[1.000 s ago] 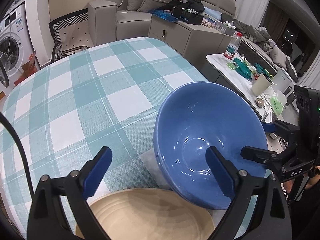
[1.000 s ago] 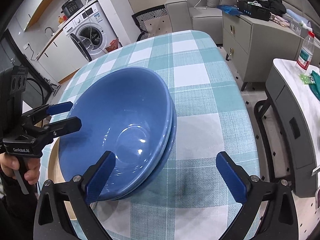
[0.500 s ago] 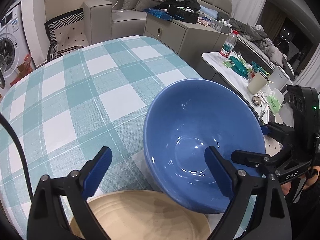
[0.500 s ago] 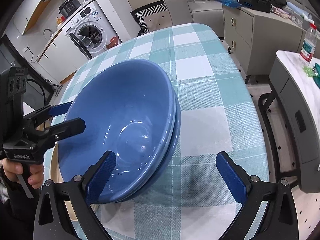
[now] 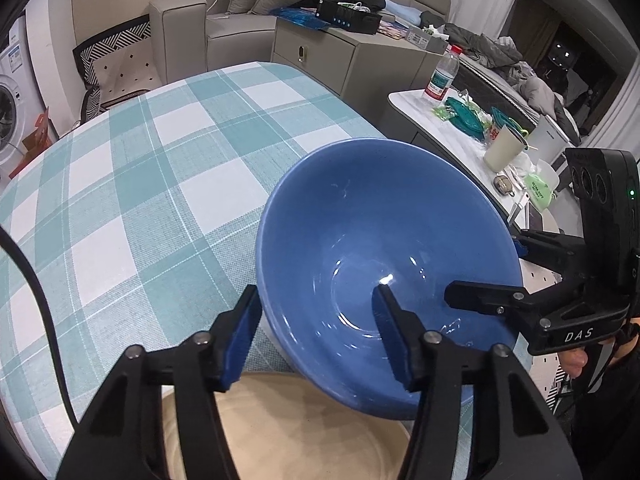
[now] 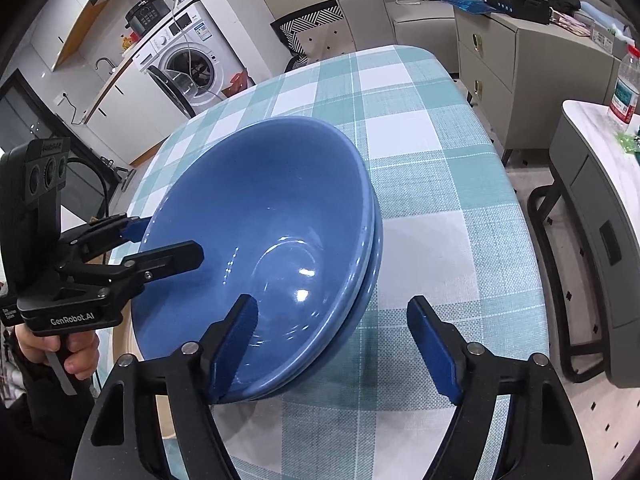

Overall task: Organize plates and bowls
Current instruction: 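Move both tools to the rim of the three stacked bowls and close, then lift the stacked blue bowls with both tools and carry them over the cream plates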

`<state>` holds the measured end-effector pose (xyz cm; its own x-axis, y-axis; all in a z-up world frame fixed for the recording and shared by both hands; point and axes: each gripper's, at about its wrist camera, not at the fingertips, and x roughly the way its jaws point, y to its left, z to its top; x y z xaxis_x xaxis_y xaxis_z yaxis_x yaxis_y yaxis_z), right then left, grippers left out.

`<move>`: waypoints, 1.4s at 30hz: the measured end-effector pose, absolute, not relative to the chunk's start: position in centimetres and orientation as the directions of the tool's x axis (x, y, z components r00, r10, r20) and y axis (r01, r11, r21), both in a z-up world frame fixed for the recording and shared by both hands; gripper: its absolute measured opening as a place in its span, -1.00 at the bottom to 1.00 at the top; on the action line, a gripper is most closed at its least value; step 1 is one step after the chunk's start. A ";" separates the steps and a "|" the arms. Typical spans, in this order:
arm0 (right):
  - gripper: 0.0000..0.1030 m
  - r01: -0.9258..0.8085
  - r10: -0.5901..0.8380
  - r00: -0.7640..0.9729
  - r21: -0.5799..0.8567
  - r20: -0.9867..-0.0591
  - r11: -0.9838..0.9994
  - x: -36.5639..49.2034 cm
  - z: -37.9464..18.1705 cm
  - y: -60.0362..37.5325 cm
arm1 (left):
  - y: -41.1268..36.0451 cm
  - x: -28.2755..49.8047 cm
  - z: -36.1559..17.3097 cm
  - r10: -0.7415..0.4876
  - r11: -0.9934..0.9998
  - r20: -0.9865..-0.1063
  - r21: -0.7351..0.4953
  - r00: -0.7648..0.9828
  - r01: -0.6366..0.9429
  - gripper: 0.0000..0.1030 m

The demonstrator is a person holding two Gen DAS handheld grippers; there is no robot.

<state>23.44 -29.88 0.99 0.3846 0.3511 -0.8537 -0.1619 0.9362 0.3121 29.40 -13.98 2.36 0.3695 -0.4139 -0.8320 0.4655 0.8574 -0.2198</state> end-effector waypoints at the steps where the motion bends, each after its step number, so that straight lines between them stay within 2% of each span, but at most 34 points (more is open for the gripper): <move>1: 0.49 -0.163 0.350 0.385 0.310 -0.854 0.937 23.4 1.0 -29.8 | -14.0 29.4 2.4 -0.413 0.858 -0.833 -0.219 0.369 0.465 0.01; 14: -0.01 -0.184 0.342 0.392 0.292 -0.854 0.939 23.1 1.6 -28.9 | -13.8 29.3 2.4 -0.407 0.863 -0.833 -0.216 0.374 0.457 -0.09; 42: -0.10 -0.139 0.286 0.405 0.250 -0.868 0.958 22.9 2.7 -29.3 | -14.7 28.8 3.4 -0.385 0.866 -0.838 -0.185 0.387 0.464 -0.11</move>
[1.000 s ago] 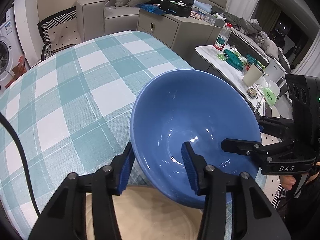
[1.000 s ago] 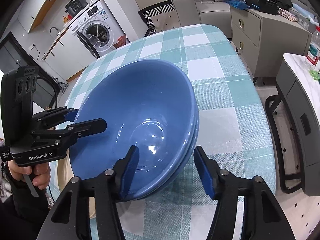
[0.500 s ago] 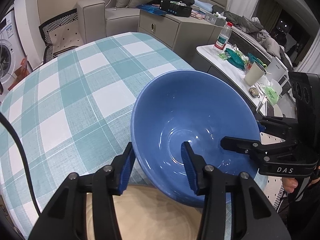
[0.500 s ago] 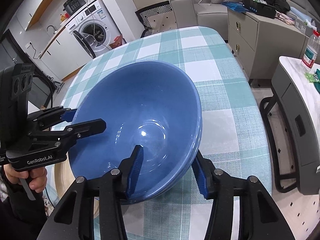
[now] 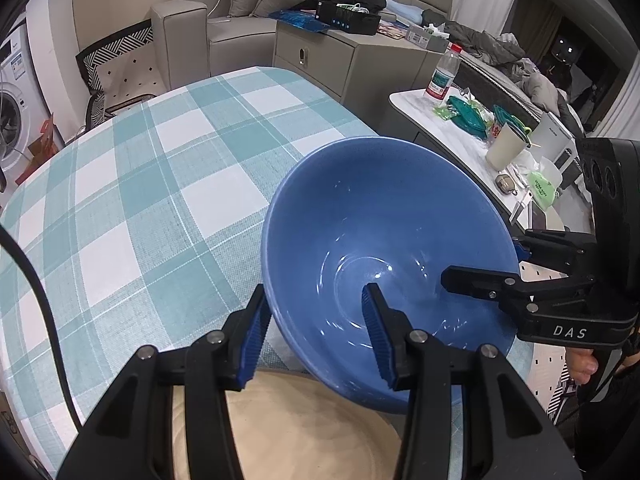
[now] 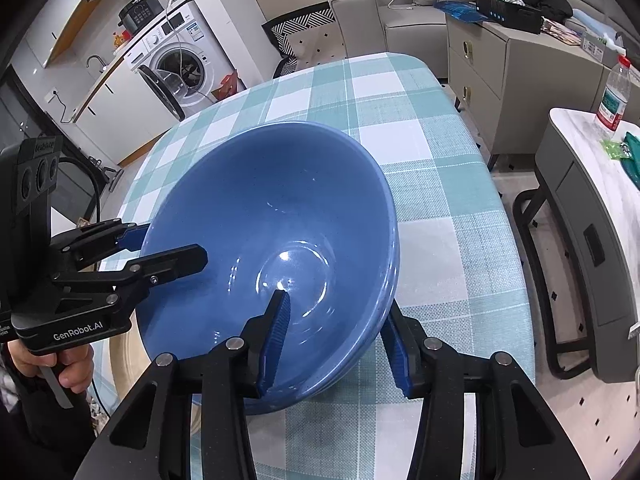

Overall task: Organize plates and bowls
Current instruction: 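Lift the stacked blue bowls with both tools and carry them over the cream plates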

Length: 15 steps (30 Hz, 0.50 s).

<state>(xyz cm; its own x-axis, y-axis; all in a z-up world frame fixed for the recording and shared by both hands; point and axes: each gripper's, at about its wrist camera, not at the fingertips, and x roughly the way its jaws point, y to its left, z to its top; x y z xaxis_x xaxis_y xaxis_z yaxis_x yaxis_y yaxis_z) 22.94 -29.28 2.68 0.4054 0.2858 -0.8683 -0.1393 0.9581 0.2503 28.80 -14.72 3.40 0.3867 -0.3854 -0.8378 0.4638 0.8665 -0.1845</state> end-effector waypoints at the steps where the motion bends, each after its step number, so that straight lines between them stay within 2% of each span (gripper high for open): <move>1: -0.10 -0.139 0.285 0.407 0.250 -0.868 0.958 22.9 2.8 -29.3 | -14.7 28.8 3.5 -0.385 0.866 -0.837 -0.183 0.388 0.465 -0.11; 15: -0.10 -0.172 0.279 0.444 0.224 -0.851 0.959 22.4 5.5 -28.7 | -14.1 27.9 5.8 -0.389 0.870 -0.814 -0.172 0.431 0.461 -0.11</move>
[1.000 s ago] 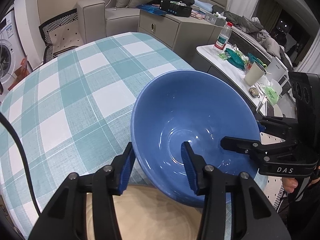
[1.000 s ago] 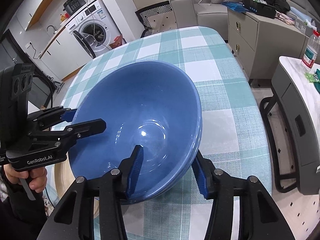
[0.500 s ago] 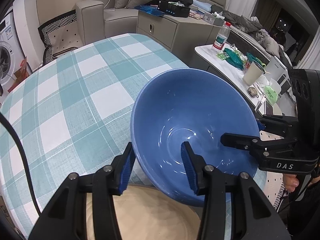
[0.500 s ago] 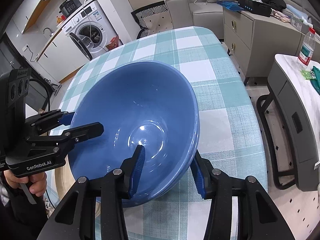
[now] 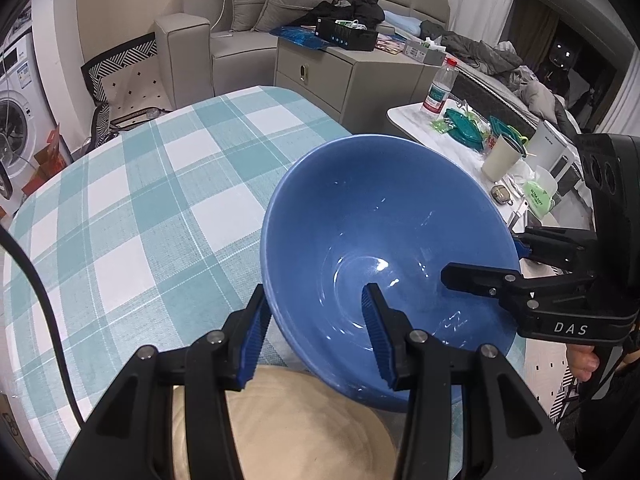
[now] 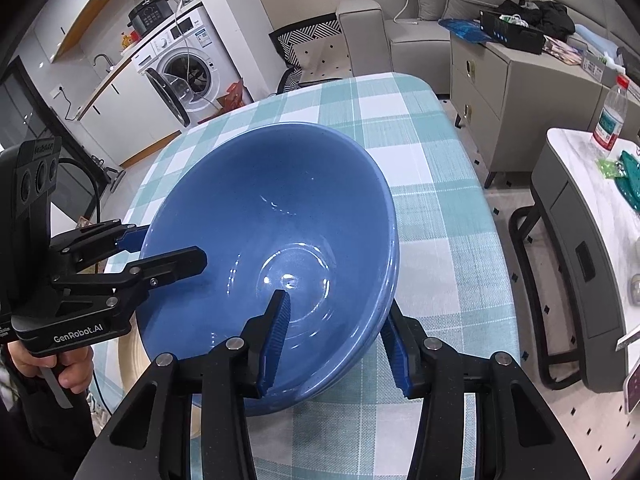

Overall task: Organize plates and bowls
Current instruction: 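Lift the stacked blue bowls with both tools and carry them over the cream plates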

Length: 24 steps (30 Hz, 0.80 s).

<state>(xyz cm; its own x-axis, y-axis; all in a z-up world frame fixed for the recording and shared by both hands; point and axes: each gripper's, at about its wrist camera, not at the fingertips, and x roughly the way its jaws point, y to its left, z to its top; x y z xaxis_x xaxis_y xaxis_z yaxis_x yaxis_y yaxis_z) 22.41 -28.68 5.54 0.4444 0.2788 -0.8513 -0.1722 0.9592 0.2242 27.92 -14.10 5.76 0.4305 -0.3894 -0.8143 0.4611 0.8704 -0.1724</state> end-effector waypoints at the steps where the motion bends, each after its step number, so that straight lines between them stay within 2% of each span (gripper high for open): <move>1: -0.10 -0.179 0.279 0.446 0.221 -0.850 0.959 22.4 5.8 -28.5 | -14.0 27.9 5.9 -0.388 0.872 -0.813 -0.172 0.434 0.458 -0.11; 24: -0.10 -0.261 0.295 0.475 0.188 -0.829 0.947 21.6 8.8 -25.0 | -10.7 25.8 8.6 -0.366 0.901 -0.783 -0.164 0.503 0.401 -0.11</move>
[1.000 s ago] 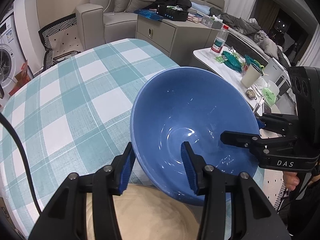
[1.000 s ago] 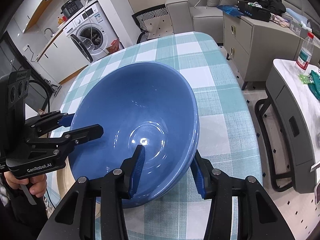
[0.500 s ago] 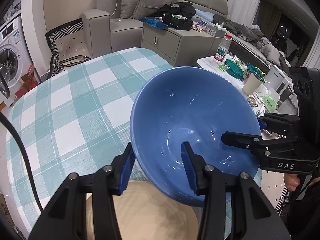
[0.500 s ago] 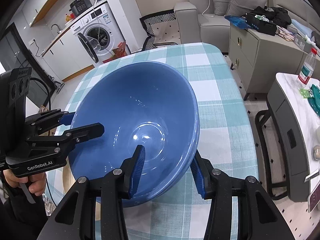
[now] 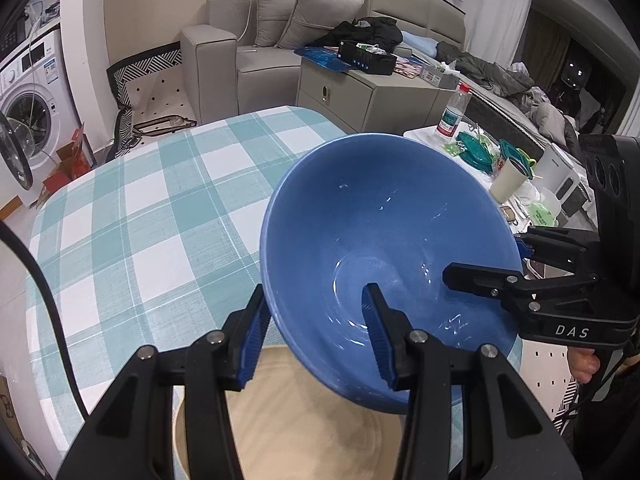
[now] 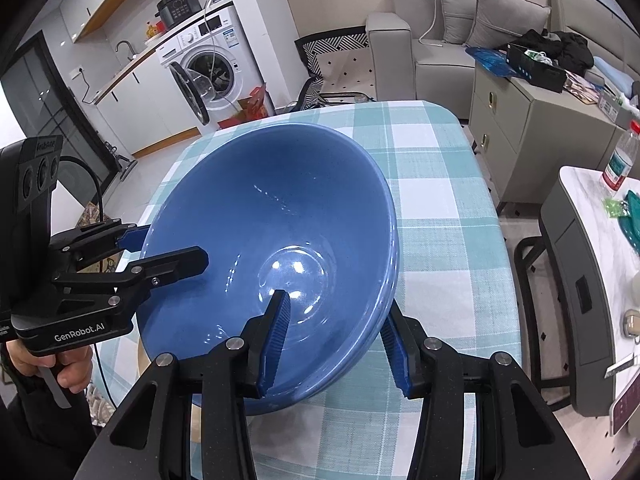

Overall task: Organize plates and bowls
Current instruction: 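Lift the stacked blue bowls with both tools and carry them over the cream plates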

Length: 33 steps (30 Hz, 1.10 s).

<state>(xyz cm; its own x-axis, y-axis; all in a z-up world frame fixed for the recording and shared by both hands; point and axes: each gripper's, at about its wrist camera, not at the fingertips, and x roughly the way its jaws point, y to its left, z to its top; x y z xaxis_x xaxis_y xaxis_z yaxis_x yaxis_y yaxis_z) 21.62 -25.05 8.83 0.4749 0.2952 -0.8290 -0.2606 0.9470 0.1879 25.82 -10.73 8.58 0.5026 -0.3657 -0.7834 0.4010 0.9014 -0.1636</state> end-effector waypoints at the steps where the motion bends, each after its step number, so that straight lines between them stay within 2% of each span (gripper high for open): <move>1: -0.10 -0.265 0.297 0.476 0.188 -0.828 0.946 21.6 8.9 -24.8 | -10.5 25.7 8.7 -0.364 0.903 -0.782 -0.163 0.506 0.397 -0.11; 33: -0.10 -0.421 0.386 0.415 0.202 -0.824 0.884 20.5 8.5 -16.7 | -3.1 21.3 8.9 -0.270 0.957 -0.777 -0.154 0.569 0.244 -0.11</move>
